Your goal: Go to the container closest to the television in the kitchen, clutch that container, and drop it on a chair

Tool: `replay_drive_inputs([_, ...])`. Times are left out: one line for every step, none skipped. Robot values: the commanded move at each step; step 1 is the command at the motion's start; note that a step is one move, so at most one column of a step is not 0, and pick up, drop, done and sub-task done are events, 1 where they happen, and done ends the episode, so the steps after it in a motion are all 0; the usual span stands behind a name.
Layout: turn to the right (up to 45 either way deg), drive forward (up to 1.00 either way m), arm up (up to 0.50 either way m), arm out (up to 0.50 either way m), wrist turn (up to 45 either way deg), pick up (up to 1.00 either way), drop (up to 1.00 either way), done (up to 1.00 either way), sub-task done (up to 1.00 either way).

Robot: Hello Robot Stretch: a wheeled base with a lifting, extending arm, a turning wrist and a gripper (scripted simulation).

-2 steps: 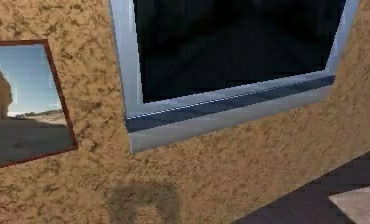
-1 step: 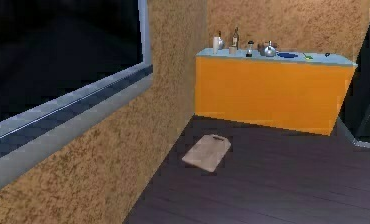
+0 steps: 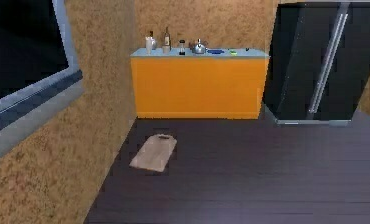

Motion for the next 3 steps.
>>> replay_drive_inputs([0.0, 1.00, 0.00, 0.00, 0.0, 0.00, 0.00, 0.00, 0.00])
replay_drive_inputs([0.0, 1.00, 0.00, 0.00, 0.0, 0.00, 0.00, 0.00, 0.00])
replay_drive_inputs([9.0, 0.00, 0.00, 0.00, 0.0, 0.00, 0.00, 0.00, 0.00])
